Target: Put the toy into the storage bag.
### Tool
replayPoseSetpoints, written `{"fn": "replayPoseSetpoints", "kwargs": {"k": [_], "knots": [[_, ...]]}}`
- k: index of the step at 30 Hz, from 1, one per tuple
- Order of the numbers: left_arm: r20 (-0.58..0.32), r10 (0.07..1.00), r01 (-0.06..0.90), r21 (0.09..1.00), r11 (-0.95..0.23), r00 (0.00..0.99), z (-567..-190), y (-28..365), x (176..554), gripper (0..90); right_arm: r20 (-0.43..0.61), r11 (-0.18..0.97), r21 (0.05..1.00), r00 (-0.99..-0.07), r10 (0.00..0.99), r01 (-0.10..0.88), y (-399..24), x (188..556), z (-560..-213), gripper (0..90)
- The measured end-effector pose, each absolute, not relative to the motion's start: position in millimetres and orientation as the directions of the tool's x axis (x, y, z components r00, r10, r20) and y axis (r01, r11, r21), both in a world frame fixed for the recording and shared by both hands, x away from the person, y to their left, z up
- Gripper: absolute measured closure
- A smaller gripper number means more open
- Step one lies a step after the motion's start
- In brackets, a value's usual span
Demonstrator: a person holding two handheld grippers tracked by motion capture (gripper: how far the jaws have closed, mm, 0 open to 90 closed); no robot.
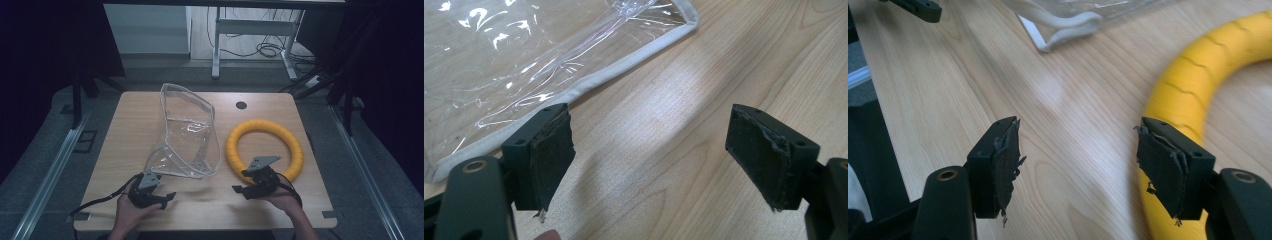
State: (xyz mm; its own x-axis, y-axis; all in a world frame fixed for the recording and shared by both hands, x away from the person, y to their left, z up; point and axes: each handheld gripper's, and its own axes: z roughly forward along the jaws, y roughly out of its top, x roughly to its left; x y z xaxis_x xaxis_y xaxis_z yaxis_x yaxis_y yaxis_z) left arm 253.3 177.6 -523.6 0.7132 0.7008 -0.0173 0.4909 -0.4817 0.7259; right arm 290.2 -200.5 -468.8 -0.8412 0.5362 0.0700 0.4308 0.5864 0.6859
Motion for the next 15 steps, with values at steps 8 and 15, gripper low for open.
{"fn": "replayPoseSetpoints", "kwargs": {"k": [8, 15], "knots": [[-0.021, 0.698, 0.494, 0.722, -0.484, 0.716, -525.3, 176.2, 254.0, 19.1, 0.042, 0.623, 0.64, -0.83, 0.556, 0.45, -223.6, 296.1, -450.6, 34.2], [-0.024, 0.696, 0.493, 0.723, -0.484, 0.718, -525.5, 175.8, 254.1, 19.1, 0.01, 0.65, 0.612, -0.826, 0.564, 0.451, -232.2, 301.2, -439.8, 33.9]]}}
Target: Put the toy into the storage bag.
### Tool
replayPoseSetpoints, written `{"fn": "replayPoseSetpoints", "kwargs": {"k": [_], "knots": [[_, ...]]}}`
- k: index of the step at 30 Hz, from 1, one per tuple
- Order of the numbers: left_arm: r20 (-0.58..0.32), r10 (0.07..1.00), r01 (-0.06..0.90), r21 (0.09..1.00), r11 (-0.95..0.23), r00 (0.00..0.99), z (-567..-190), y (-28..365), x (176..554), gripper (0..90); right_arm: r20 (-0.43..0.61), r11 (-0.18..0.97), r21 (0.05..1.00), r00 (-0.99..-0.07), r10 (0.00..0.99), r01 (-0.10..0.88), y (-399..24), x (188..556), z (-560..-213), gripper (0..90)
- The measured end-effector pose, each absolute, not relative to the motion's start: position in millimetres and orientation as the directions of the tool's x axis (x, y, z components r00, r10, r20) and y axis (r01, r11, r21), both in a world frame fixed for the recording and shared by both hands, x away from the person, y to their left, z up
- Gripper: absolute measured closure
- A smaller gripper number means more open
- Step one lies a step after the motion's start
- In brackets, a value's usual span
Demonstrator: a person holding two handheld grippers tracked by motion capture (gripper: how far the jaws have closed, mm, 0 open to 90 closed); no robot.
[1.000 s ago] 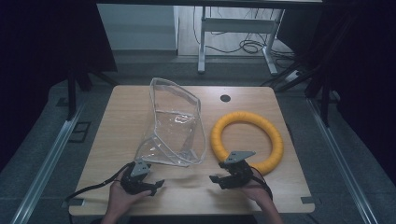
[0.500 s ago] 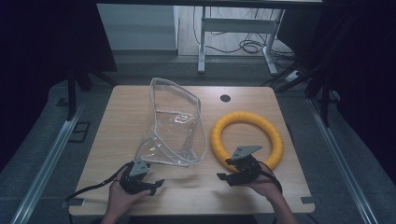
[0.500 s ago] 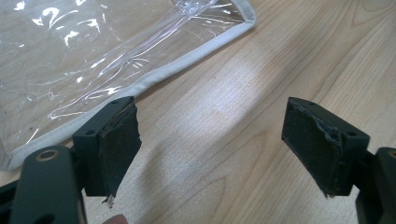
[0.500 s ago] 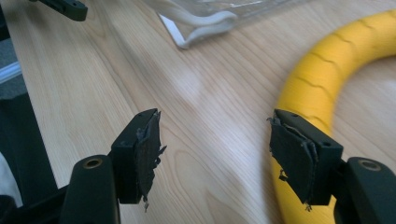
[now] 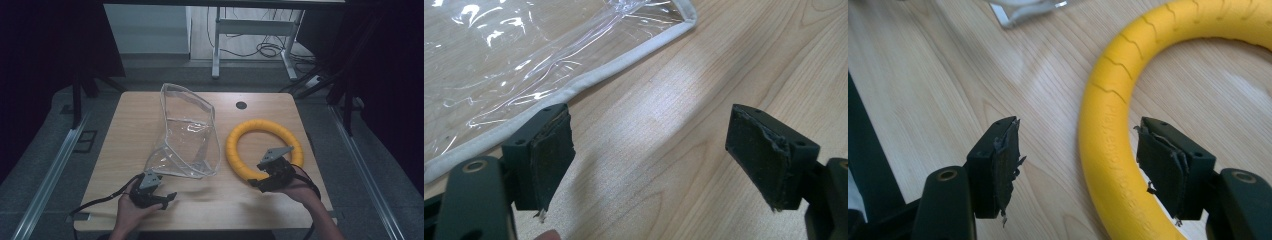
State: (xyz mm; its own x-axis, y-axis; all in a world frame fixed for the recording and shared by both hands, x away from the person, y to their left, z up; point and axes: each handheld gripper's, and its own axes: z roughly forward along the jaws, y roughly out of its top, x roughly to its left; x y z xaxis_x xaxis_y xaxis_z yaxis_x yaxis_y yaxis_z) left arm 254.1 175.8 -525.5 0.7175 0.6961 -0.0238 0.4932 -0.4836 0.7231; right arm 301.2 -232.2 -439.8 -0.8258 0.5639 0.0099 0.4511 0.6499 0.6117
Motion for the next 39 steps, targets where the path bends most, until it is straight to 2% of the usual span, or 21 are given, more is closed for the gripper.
{"fn": "replayPoseSetpoints", "kwargs": {"k": [14, 26, 39], "knots": [[-0.031, 0.695, 0.497, 0.722, -0.481, 0.718, -527.1, 174.4, 254.0, 19.1, -0.034, 0.748, 0.484, -0.844, 0.535, 0.454, -223.0, 313.3, -440.7, 32.0], [-0.037, 0.695, 0.501, 0.72, -0.479, 0.718, -528.3, 173.5, 254.1, 19.1, -0.03, 0.803, 0.356, -0.853, 0.521, 0.478, -215.6, 335.9, -458.9, 31.4], [-0.038, 0.696, 0.502, 0.72, -0.478, 0.717, -528.7, 173.2, 254.4, 19.1, -0.032, 0.871, 0.201, -0.886, 0.463, 0.448, -201.7, 348.0, -483.4, 30.1]]}}
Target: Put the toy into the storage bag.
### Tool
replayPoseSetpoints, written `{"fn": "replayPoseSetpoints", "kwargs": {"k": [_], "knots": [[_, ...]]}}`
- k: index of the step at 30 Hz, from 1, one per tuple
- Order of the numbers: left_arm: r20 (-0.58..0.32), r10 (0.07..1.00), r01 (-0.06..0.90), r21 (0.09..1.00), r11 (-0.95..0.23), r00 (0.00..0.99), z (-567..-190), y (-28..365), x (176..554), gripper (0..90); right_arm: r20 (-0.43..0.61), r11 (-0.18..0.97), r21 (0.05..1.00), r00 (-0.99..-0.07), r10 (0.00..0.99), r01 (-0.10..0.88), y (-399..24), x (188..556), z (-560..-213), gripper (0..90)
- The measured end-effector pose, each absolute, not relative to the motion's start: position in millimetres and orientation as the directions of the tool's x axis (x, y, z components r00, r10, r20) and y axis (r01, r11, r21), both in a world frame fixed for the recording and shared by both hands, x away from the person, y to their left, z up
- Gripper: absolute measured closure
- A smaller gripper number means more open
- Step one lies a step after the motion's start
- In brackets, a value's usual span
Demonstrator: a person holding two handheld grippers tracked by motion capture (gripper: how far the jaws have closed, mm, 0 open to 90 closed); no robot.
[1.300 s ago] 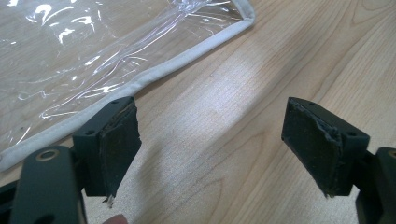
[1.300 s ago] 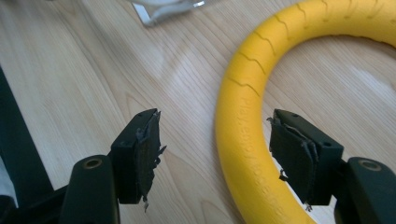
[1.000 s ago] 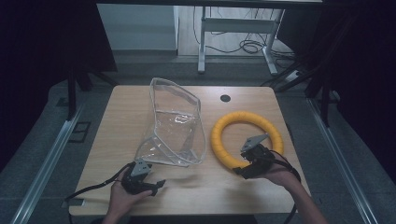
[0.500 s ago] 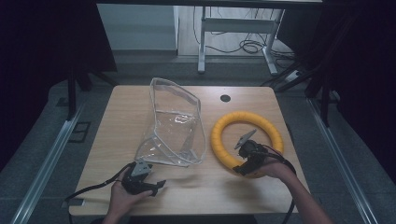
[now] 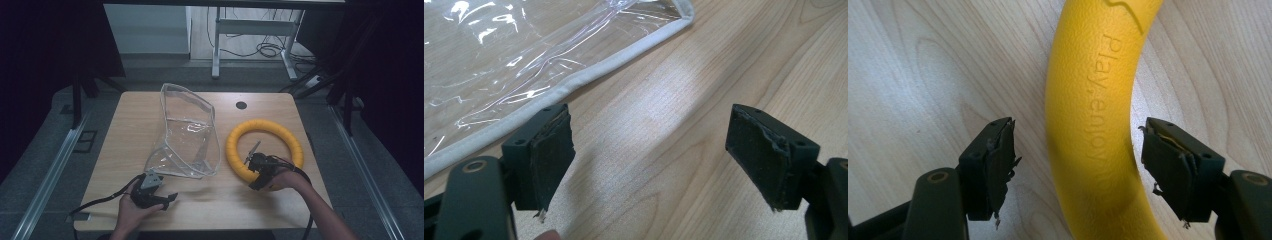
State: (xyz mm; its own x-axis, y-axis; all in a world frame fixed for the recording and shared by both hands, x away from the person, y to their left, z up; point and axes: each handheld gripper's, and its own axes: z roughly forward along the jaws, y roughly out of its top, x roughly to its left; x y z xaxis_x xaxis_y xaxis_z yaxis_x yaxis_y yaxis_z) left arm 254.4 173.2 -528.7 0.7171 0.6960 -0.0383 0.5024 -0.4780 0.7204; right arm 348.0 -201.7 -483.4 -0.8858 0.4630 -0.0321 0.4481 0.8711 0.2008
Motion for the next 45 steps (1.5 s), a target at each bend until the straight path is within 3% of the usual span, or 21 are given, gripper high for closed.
{"fn": "replayPoseSetpoints", "kwargs": {"k": [13, 20, 22, 30, 45], "knots": [[-0.034, 0.693, 0.5, 0.718, -0.485, 0.72, -529.3, 173.1, 255.2, 19.1, -0.043, 0.892, 0.133, -0.897, 0.44, 0.431, -192.5, 350.8, -496.6, 32.5], [-0.027, 0.693, 0.498, 0.716, -0.489, 0.72, -529.0, 173.8, 255.4, 19.0, -0.056, 0.9, 0.112, -0.902, 0.429, 0.421, -190.3, 353.0, -500.1, 40.4], [-0.023, 0.695, 0.496, 0.718, -0.489, 0.718, -528.1, 174.7, 255.4, 19.1, -0.065, 0.901, 0.12, -0.903, 0.426, 0.416, -192.0, 355.4, -498.8, 49.2], [-0.019, 0.694, 0.493, 0.718, -0.492, 0.72, -528.1, 174.8, 255.4, 19.1, -0.032, 0.923, 0.06, -0.923, 0.383, 0.38, -188.6, 363.0, -497.2, 50.9], [-0.017, 0.696, 0.491, 0.721, -0.489, 0.718, -527.5, 175.2, 255.4, 19.0, 0.009, 0.875, 0.245, -0.903, 0.429, 0.418, -204.3, 371.1, -449.1, 51.6]]}}
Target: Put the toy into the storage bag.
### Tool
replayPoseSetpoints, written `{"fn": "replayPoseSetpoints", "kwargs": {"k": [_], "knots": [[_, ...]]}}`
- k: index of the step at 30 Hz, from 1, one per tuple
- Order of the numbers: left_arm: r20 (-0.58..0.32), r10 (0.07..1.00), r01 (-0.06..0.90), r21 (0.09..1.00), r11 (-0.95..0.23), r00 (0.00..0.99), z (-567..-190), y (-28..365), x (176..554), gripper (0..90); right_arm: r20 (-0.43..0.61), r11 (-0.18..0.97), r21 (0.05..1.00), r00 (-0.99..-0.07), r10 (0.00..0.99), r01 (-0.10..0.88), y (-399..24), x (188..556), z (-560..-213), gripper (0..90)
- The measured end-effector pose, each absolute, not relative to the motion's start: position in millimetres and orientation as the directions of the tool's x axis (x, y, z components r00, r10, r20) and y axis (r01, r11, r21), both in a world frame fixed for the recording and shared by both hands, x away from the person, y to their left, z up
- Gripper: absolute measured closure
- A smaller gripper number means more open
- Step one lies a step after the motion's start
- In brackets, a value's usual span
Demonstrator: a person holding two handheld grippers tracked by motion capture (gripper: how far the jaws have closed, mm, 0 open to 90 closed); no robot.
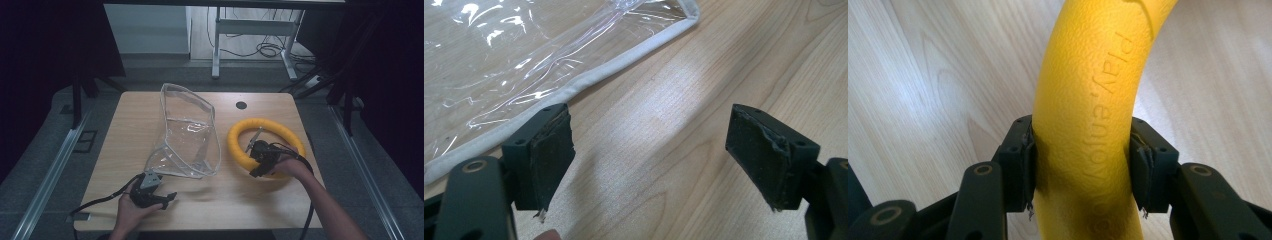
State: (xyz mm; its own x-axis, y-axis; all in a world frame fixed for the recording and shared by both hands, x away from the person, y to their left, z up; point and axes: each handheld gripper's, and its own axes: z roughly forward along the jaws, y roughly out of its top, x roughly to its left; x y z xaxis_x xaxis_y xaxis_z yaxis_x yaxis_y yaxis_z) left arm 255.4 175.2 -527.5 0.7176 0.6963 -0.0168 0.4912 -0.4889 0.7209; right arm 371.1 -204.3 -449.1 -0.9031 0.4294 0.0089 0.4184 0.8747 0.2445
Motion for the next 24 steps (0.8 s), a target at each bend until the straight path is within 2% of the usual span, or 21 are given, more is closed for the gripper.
{"fn": "replayPoseSetpoints", "kwargs": {"k": [13, 24], "knots": [[-0.018, 0.696, 0.493, 0.719, -0.49, 0.718, -527.9, 174.9, 255.8, 19.0, 0.006, 0.832, 0.306, -0.875, 0.484, 0.462, -219.1, 374.7, -428.3, 51.8], [-0.018, 0.696, 0.493, 0.72, -0.489, 0.718, -527.7, 175.0, 255.8, 19.0, -0.006, 0.789, 0.401, -0.86, 0.51, 0.465, -225.5, 374.1, -399.7, 51.8]]}}
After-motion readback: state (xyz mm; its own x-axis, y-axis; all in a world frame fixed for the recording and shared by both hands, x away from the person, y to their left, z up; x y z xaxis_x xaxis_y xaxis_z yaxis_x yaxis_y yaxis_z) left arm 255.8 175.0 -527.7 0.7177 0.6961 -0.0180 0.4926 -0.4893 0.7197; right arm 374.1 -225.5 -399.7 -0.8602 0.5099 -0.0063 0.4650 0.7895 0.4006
